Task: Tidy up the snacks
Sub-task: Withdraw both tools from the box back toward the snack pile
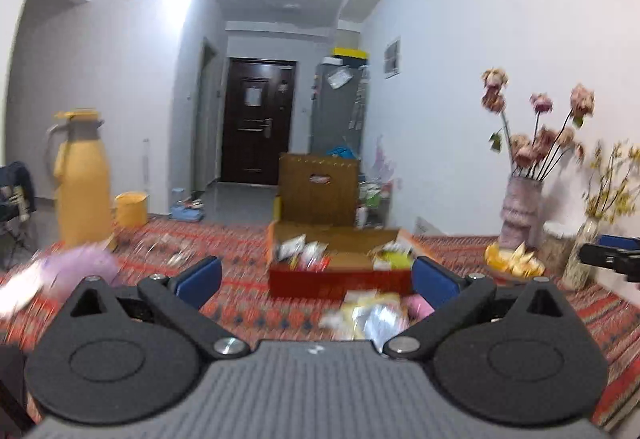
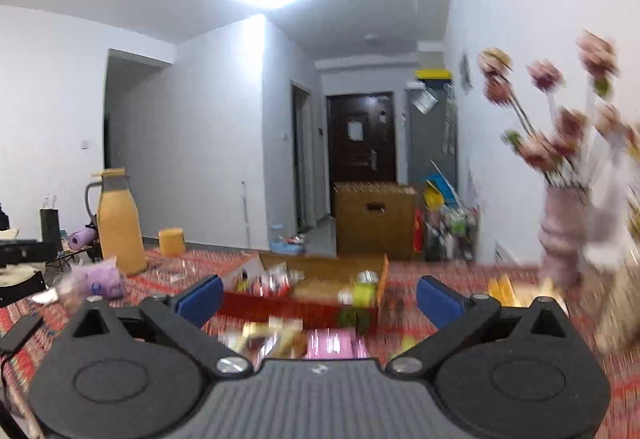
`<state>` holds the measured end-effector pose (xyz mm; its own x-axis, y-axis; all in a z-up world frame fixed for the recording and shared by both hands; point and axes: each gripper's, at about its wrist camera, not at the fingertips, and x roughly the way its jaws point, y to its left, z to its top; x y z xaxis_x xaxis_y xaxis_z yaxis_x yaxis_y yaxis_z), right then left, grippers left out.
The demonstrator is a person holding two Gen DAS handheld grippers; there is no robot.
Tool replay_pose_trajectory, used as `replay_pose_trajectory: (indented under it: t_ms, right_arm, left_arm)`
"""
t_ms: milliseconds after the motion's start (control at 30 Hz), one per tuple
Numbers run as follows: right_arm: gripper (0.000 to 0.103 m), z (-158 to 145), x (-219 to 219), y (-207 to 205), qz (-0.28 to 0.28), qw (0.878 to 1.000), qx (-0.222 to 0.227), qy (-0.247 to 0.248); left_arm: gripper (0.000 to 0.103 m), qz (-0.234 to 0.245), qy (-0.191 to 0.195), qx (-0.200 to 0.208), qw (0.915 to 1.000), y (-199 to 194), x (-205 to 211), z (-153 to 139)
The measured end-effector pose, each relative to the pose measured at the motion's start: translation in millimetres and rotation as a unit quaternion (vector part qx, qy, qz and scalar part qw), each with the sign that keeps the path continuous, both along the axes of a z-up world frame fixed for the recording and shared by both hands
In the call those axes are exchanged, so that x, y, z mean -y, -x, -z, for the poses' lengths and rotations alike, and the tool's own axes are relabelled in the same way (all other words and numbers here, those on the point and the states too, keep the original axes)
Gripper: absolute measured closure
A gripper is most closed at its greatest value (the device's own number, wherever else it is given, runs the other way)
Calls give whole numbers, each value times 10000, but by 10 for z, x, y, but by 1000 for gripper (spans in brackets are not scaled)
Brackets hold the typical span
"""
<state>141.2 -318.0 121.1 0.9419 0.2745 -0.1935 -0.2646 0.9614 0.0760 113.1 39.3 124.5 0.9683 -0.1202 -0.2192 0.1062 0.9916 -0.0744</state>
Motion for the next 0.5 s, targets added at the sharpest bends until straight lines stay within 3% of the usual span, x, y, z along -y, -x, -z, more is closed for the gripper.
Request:
replay_pose_trajectory:
  t_ms: [133,233,300,400,500]
  right_arm:
    - [0,557,-15,528,293,9990,-271,-184]
    - [0,961,-61,627,237,9958,-801,-387]
    - [0,1156,-132,580,267,9919,-1237,-101]
    - [0,1259,-195,563,370,9901,-1312,327]
    - [0,1230,-142,516,388,9909,-1282,147]
  left_arm:
    - [0,-158,-120,-490,9986,334,140,506]
    - [0,-87,-318,-1023,9942,358,260,805]
    - [0,-73,-370,-1273,9911,333,255,922]
    - [0,-65,-381,-1357,9900,268,298,945]
    - [0,-31,-366,-1363,9900,201,337,916]
